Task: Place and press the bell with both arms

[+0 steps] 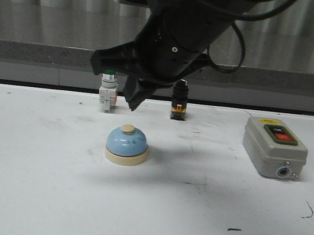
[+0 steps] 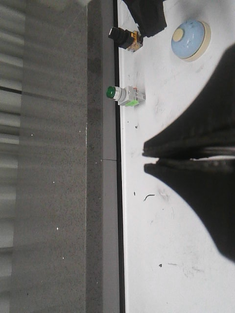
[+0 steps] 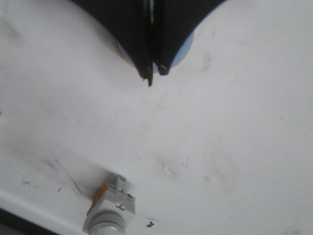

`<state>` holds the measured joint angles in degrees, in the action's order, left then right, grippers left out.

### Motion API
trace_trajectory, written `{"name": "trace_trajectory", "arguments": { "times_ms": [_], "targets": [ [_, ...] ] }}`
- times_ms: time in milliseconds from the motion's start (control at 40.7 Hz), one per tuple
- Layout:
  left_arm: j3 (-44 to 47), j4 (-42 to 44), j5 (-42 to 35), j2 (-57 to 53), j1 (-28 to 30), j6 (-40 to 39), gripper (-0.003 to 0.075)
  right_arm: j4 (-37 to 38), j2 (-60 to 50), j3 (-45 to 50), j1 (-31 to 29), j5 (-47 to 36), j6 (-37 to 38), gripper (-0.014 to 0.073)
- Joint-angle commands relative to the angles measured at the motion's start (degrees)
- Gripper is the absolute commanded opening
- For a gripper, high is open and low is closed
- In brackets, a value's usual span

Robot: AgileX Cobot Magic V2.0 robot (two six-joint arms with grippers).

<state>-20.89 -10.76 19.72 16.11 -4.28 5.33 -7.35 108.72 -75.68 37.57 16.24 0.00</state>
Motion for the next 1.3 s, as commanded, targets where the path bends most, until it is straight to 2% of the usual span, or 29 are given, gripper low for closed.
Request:
{"name": "trace_trajectory", "arguments": {
  "times_ms": [0, 467, 688, 884, 1056, 1277],
  "targets": [
    [-1.6, -0.8, -4.8, 0.3, -0.4, -0.3, -0.0020, -0.2, -1.8, -3.2, -0.1, -1.9, -0.8, -0.0069],
    [-1.6, -0.8, -4.8, 0.3, -0.4, -0.3, -0.0020, -0.2, 1.9, -3.5, -0.1, -0.5, -0.8, -0.0069],
    [-1.6, -0.8, -4.8, 0.3, -0.4, -0.3, -0.0020, -0.2, -5.4, -3.5, -0.1, -0.8, -0.8, -0.0069],
    [-1.6, -0.8, -4.8, 0.3, -0.4, -0.3, -0.0020, -0.2, -13.1, -2.4, -2.1, 3.9, -0.8, -0.0069],
    [-1.6, -0.8, -4.8, 0.3, -0.4, -0.3, -0.0020, -0.2, -21.9, 6.8, -7.4, 2.8, -0.8, -0.0069],
    [-1.6, -0.8, -4.8, 0.3, -0.4, -0.3, -0.0020, 1.9, -37.8, 24.0, -19.0, 1.8, -0.8, -0.0069]
  ]
}}
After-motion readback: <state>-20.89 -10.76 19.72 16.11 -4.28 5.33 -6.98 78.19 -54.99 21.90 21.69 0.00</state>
